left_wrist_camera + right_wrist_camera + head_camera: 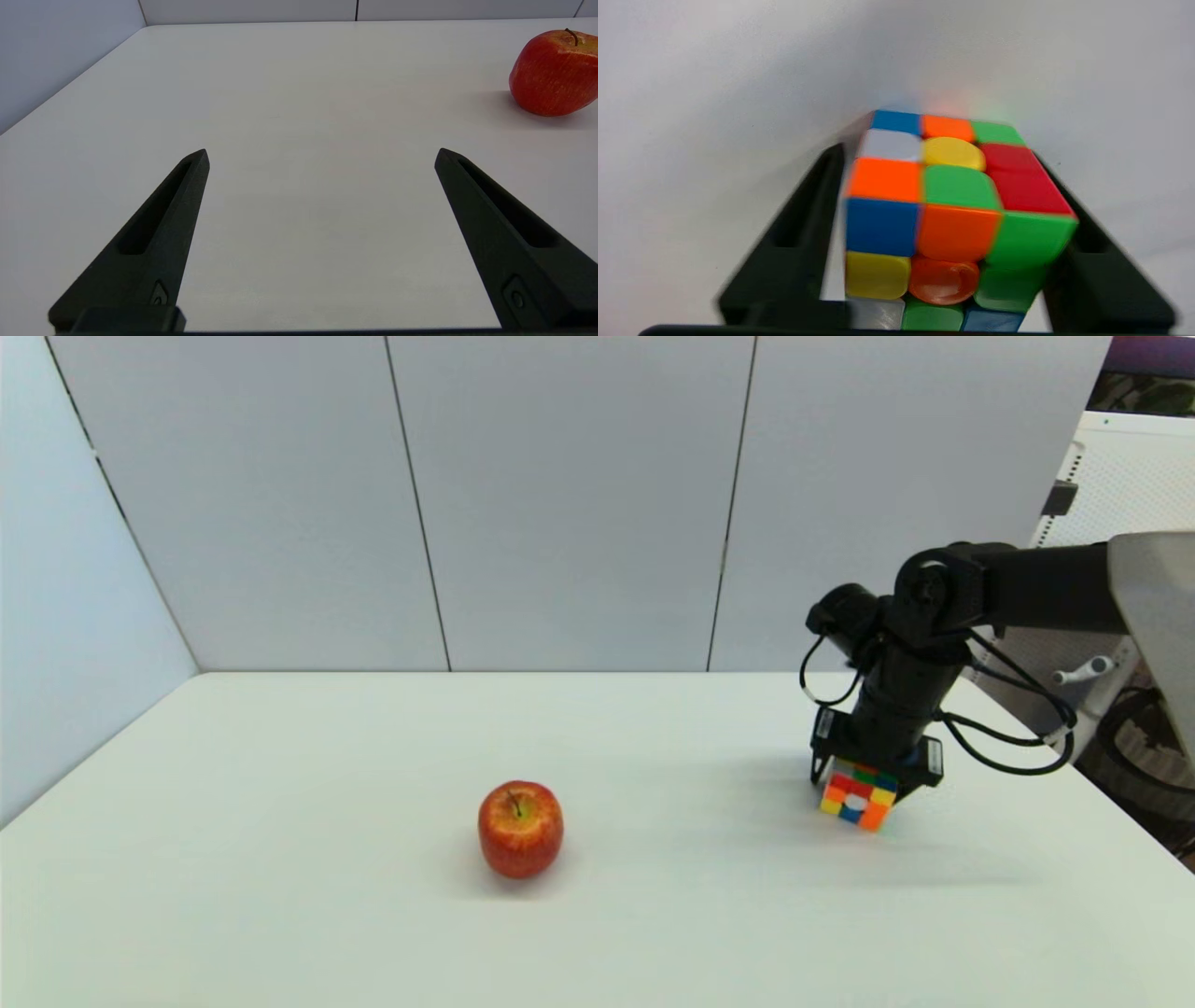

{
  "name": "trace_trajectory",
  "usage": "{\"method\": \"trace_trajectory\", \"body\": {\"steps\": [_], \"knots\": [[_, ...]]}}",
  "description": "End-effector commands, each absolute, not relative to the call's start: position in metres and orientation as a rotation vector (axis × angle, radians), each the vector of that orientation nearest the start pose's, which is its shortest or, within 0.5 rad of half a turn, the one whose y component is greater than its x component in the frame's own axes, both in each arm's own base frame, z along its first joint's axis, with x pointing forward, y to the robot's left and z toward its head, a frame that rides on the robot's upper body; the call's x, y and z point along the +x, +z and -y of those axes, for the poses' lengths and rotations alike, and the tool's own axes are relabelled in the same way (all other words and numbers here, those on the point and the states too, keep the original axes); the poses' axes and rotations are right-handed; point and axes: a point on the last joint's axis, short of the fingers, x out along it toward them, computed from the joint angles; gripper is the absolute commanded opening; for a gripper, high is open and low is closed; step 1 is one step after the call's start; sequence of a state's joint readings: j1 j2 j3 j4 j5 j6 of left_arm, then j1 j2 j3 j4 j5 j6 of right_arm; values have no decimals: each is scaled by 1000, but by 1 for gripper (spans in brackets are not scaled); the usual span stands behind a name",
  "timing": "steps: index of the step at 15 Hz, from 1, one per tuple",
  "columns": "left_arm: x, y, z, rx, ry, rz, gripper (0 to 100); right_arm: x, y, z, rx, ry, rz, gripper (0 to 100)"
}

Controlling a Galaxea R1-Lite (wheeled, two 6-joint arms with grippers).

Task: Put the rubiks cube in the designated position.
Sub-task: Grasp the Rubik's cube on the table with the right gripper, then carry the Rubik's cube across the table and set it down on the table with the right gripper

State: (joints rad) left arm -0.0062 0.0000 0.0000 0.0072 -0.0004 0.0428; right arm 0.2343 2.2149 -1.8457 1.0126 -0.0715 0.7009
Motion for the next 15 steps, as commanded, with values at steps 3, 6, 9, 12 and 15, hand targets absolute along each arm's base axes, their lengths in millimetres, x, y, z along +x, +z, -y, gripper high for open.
{"method": "trace_trajectory", "body": {"steps": [3, 6, 9, 12, 15], "knots": [[-23, 75, 0, 43, -6, -8, 100, 378, 148, -89, 374, -340, -1338, 0], [-23, 75, 0, 43, -6, -8, 100, 372, 169, -91, 369, -298, -1287, 0], [-23, 75, 0, 43, -6, -8, 100, 351, 203, -106, 346, -118, -1245, 0], [-23, 75, 0, 43, -6, -6, 100, 326, 227, -141, 325, 47, -1221, 0], [-23, 75, 0, 43, -6, -6, 100, 300, 243, -182, 267, 208, -1198, 0]]}}
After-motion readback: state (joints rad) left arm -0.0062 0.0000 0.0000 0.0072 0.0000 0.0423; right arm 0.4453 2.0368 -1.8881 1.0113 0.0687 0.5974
